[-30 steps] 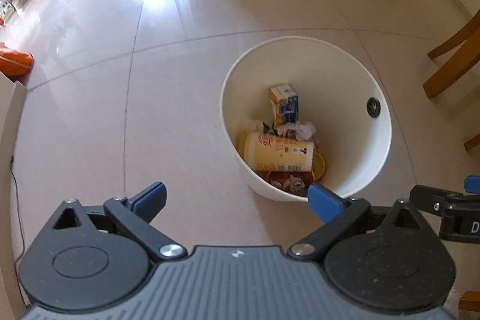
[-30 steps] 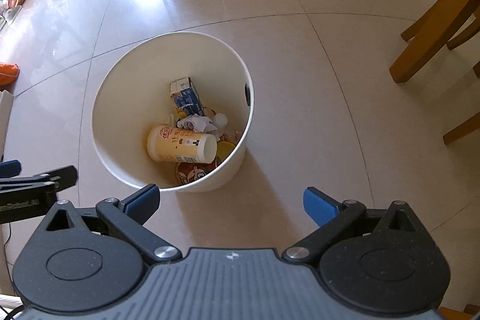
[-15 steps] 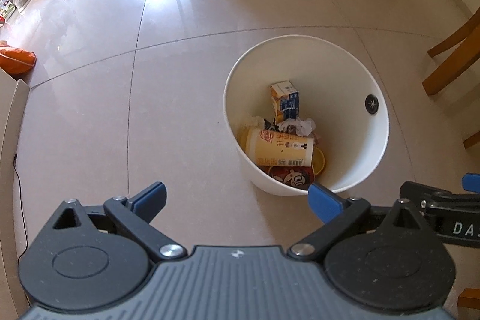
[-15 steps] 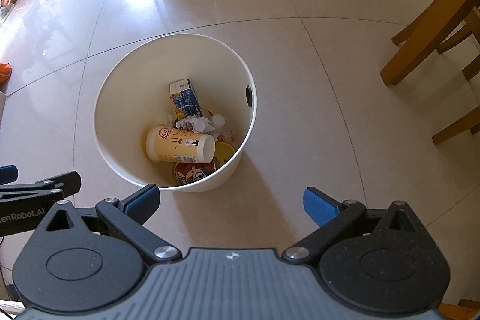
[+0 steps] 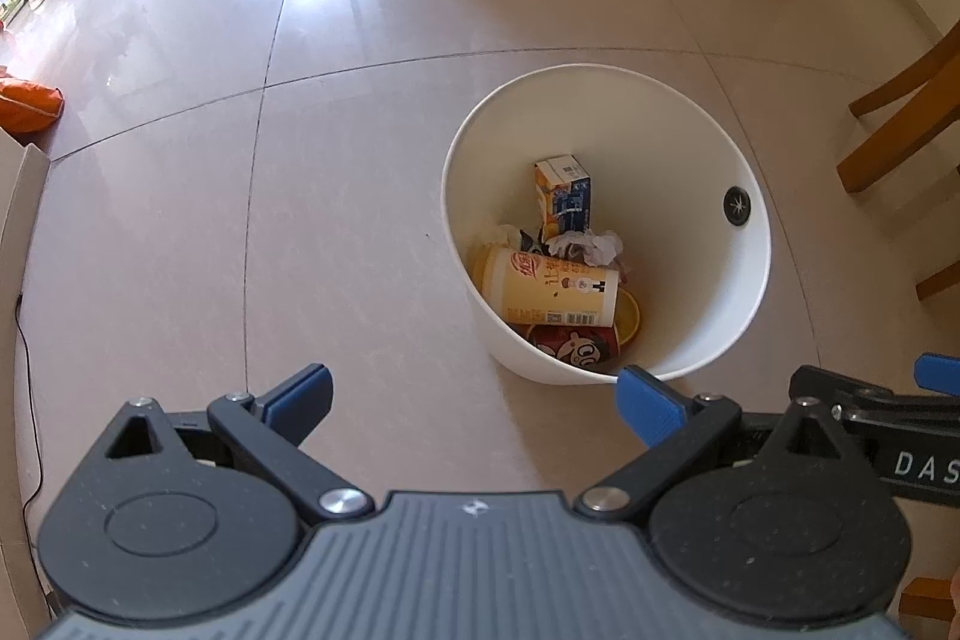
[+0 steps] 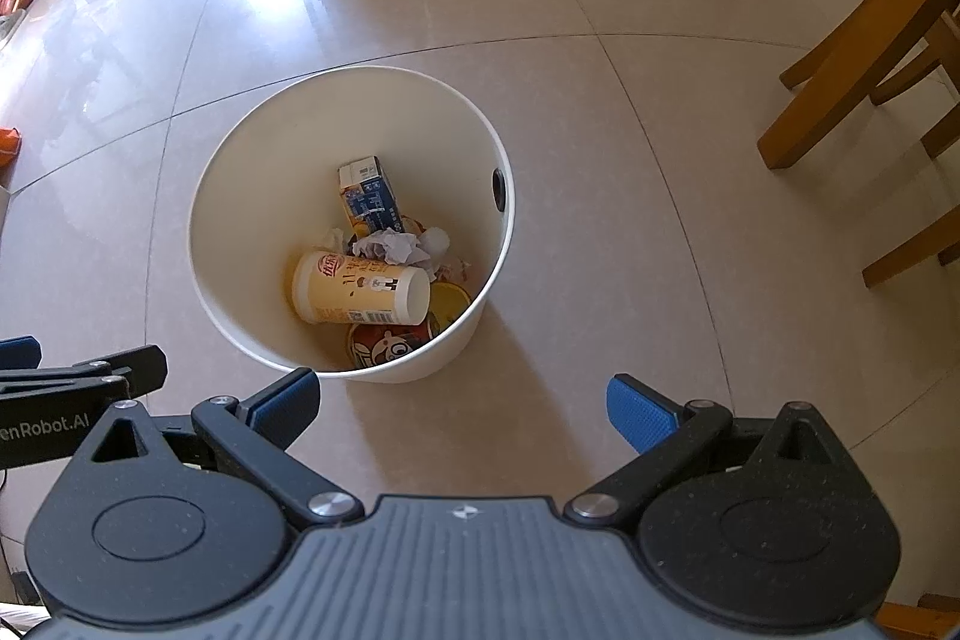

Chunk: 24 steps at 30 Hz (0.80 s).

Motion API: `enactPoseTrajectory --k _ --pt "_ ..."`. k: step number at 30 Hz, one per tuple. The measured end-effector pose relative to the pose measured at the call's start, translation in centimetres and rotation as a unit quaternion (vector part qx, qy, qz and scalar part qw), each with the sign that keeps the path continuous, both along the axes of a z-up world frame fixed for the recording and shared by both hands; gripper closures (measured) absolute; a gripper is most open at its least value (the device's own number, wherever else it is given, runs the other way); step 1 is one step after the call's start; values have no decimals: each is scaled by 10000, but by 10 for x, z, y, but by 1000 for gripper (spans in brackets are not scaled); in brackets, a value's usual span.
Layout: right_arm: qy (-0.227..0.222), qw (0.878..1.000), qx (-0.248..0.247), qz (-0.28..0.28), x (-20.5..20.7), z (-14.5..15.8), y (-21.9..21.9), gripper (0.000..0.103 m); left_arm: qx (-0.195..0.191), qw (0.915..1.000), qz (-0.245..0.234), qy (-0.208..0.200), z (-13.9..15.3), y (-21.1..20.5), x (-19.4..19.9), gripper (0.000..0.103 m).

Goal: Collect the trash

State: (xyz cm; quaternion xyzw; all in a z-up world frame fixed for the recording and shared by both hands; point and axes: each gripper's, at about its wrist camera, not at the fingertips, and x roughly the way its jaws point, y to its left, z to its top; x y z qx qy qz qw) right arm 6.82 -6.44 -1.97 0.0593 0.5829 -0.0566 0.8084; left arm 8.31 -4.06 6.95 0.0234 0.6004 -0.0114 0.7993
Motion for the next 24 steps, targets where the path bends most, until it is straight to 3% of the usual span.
enactPoseTrajectory --k 24 --pt "9 10000 -33 28 -1 1 5 0 -69 9999 16 103 -3 7 1 3"
